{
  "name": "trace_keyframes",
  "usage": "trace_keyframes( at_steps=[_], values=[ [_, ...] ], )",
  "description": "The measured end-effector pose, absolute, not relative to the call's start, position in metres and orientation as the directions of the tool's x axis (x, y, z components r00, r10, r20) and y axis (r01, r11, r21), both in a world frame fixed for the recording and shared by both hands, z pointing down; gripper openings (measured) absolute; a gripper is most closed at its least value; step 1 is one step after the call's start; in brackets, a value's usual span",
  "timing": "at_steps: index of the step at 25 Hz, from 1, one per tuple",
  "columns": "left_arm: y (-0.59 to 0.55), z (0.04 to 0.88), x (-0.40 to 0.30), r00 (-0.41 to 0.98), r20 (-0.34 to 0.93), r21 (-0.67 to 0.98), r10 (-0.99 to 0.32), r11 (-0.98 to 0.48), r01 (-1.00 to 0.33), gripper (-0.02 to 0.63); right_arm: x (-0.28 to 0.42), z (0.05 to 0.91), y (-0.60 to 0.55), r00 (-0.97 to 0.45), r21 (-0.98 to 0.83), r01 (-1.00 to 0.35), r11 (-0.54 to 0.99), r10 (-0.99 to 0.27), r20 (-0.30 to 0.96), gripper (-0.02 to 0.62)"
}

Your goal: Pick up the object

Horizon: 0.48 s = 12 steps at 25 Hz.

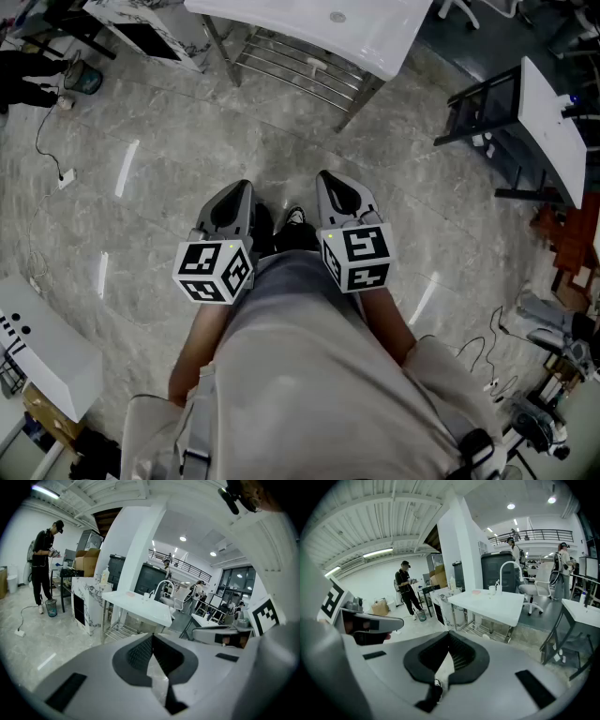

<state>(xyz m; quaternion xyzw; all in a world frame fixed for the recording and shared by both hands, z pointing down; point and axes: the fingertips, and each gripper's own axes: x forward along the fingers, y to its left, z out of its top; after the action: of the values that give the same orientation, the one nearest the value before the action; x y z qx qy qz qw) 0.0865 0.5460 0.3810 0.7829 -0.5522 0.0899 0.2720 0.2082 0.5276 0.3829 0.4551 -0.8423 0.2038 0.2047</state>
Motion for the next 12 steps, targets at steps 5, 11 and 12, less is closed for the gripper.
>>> trace_keyframes(
  at_steps=[5, 11, 12],
  values=[
    [0.54, 0.385, 0.088, 0.378, 0.451, 0.332, -0.809, -0.241, -0.912, 0.005, 0.205, 0.387, 0.522, -0.508, -0.165, -0.845, 0.508, -0.671, 0.54, 0.011],
    [0.526, 0.393, 0.079, 0.39, 0.46, 0.36, -0.797, -0.234, -0.903, 0.005, 0.195, 0.383, 0.506, -0.564, -0.245, -0.821, 0.515, -0.671, 0.481, 0.011],
    [0.522, 0.393, 0.078, 0.396, 0.458, 0.37, -0.796, -0.234, -0.899, 0.005, 0.192, 0.38, 0.504, -0.585, -0.268, -0.808, 0.524, -0.664, 0.466, 0.011]
  ],
)
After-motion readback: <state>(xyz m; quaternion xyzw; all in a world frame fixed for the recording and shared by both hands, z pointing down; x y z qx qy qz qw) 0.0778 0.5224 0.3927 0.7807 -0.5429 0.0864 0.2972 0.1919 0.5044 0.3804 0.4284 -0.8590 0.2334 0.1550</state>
